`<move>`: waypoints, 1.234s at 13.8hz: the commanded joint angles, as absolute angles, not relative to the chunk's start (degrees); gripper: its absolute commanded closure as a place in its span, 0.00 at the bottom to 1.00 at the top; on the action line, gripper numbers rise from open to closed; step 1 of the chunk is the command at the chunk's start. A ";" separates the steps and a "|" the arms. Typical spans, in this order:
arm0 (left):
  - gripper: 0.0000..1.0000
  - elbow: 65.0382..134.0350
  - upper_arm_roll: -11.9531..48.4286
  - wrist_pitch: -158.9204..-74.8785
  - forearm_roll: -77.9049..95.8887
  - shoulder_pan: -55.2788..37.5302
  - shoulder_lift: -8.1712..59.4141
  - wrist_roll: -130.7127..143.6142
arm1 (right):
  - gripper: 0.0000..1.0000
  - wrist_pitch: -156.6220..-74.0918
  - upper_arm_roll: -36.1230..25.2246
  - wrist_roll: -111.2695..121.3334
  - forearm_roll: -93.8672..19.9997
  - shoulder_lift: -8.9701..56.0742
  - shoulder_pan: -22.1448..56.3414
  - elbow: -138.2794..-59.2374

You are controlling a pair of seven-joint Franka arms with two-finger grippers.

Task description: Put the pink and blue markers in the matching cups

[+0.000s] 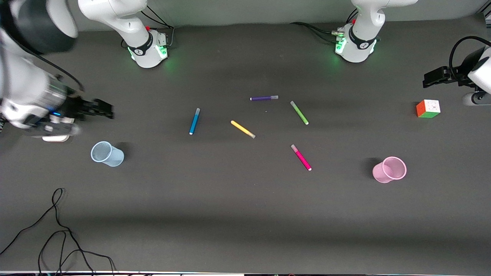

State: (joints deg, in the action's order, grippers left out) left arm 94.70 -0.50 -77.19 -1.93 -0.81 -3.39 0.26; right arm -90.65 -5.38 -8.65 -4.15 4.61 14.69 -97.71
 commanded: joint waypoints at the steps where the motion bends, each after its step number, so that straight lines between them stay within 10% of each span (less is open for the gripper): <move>1: 0.00 93.16 1.23 -76.46 -3.69 -1.67 -0.98 0.78 | 0.00 -89.30 -5.36 -12.55 -7.20 14.38 17.48 -96.24; 9: 0.00 92.20 8.87 -85.59 -2.55 -1.85 10.79 3.43 | 0.00 -97.09 -5.36 -21.88 -23.18 34.70 22.06 -98.86; 17: 0.00 92.81 9.49 -100.53 2.29 -6.93 26.35 30.19 | 0.03 -106.85 -5.27 -21.01 -24.26 38.94 24.08 -105.98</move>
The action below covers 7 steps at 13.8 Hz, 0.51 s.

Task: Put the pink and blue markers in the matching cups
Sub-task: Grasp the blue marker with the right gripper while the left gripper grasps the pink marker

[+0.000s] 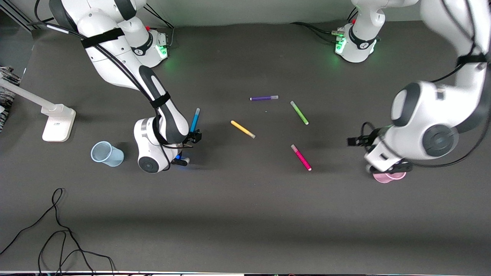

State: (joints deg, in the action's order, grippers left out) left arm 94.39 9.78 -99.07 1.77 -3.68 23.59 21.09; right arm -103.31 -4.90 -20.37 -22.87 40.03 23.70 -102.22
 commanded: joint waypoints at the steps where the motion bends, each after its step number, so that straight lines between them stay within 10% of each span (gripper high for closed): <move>1: 0.00 92.81 9.49 -101.33 2.29 -8.68 27.50 34.41 | 0.10 -108.62 -4.93 -20.92 -24.26 38.85 24.08 -107.30; 4: 0.00 92.90 9.40 -105.89 2.20 -14.31 30.67 46.28 | 0.70 -108.55 -4.92 -20.13 -24.35 38.41 23.91 -107.40; 7: 0.01 93.69 9.40 -110.64 1.58 -16.79 33.22 50.89 | 1.00 -108.28 -4.92 -20.13 -26.97 37.97 23.91 -107.23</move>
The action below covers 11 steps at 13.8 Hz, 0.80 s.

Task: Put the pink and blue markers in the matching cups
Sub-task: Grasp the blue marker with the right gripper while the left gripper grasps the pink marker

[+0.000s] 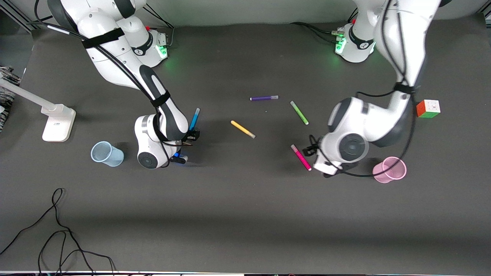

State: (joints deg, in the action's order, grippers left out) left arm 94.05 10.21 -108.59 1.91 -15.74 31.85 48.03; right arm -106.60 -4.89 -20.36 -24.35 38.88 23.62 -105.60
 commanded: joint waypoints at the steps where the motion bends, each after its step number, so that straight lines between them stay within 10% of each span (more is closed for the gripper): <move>1: 0.01 93.78 9.40 -111.96 1.93 -16.70 34.01 51.06 | 1.00 -108.28 -4.92 -20.13 -27.07 37.97 23.91 -107.05; 11: 0.17 96.32 9.49 -124.26 2.37 -19.16 40.60 59.33 | 1.00 -98.34 -10.37 -20.13 -15.26 25.17 23.73 -102.22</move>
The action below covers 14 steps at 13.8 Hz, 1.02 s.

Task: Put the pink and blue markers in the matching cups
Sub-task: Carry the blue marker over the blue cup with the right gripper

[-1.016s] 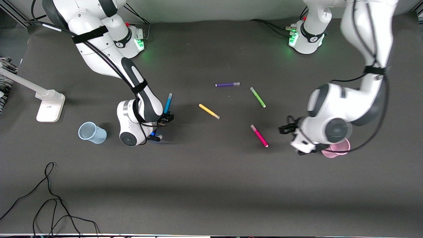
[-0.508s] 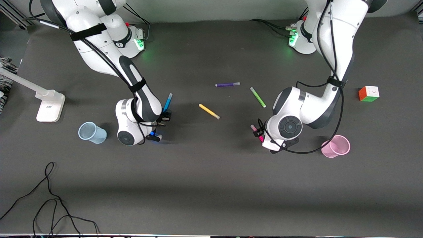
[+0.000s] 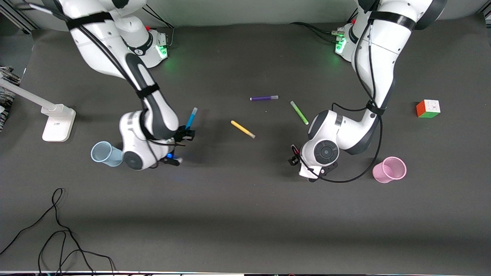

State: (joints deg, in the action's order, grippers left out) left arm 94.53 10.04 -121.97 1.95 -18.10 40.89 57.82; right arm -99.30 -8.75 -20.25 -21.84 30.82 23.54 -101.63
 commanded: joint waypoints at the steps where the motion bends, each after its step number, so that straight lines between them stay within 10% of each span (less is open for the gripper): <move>1: 0.21 96.94 9.49 -125.41 2.37 -19.86 40.61 59.59 | 1.00 -98.96 -10.98 -19.95 -10.59 22.79 23.64 -102.22; 4: 0.41 97.03 9.49 -125.77 2.37 -20.04 40.61 61.08 | 1.00 -103.26 -17.38 -10.94 -2.12 17.07 23.64 -102.22; 8: 0.97 97.03 9.49 -125.68 2.37 -20.13 40.61 61.08 | 1.00 -115.36 -24.59 3.21 4.39 13.11 23.73 -105.27; 14: 1.00 92.92 9.32 -111.42 2.29 -18.03 34.91 60.21 | 1.00 -139.28 -30.23 14.85 4.39 8.87 23.56 -121.36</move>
State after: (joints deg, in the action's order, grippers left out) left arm 94.91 9.79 -120.34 2.01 -18.96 39.80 59.97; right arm -132.67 -29.43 12.64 2.86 11.67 22.89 -114.92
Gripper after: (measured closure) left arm 0.828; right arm 0.753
